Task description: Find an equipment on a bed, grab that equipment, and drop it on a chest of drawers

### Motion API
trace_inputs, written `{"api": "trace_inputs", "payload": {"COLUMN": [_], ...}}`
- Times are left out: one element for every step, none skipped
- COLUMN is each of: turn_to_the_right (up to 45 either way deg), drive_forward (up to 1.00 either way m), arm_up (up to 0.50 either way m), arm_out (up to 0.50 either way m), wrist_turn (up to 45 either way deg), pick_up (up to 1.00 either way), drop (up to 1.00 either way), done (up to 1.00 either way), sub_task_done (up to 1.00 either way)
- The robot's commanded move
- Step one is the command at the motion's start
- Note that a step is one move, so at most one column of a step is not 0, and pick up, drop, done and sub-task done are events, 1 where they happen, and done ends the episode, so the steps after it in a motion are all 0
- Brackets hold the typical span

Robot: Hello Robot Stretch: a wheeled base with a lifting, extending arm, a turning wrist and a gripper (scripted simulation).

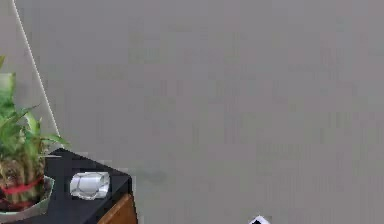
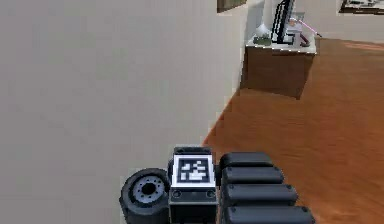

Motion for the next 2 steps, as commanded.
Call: {"api": "trace_inputs", "payload": {"turn_to_the_right": [45.0,45.0], "drive_forward": [0.0,0.0], "arm_up": [0.0,0.0], "arm_out": [0.0,0.0], "wrist_turn": [0.0,0.0], "pick_up": [0.0,0.0], "drop": [0.0,0.0], "done": [0.0,0.0], "sub_task_done": [0.0,0.0]}}
